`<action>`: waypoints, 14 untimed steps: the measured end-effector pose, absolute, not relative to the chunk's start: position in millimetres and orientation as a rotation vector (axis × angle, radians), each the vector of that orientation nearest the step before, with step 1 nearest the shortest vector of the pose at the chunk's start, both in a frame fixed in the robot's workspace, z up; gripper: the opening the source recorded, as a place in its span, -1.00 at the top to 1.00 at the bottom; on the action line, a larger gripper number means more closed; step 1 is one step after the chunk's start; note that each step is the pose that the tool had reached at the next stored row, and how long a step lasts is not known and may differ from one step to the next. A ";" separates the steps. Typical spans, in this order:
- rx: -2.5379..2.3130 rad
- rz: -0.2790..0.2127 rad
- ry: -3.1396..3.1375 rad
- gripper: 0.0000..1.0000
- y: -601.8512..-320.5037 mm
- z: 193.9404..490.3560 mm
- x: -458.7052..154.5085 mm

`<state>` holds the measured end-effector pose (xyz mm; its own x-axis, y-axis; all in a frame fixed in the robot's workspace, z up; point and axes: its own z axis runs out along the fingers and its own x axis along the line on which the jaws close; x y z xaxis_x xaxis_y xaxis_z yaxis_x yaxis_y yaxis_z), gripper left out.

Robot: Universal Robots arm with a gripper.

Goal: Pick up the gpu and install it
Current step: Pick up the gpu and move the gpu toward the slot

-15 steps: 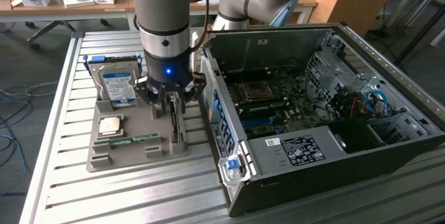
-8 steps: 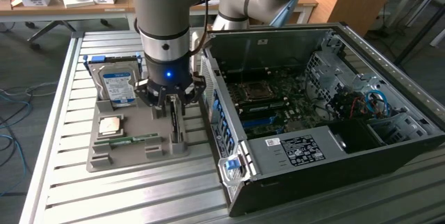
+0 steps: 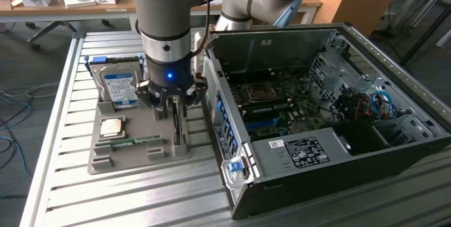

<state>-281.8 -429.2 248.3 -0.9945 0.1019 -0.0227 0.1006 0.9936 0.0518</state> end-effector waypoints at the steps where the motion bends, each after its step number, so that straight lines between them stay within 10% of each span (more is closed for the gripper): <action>1: 0.158 0.079 3.111 0.06 -429.2 246.9 -281.8; 14: 0.159 0.079 3.111 0.06 -429.7 243.3 -279.1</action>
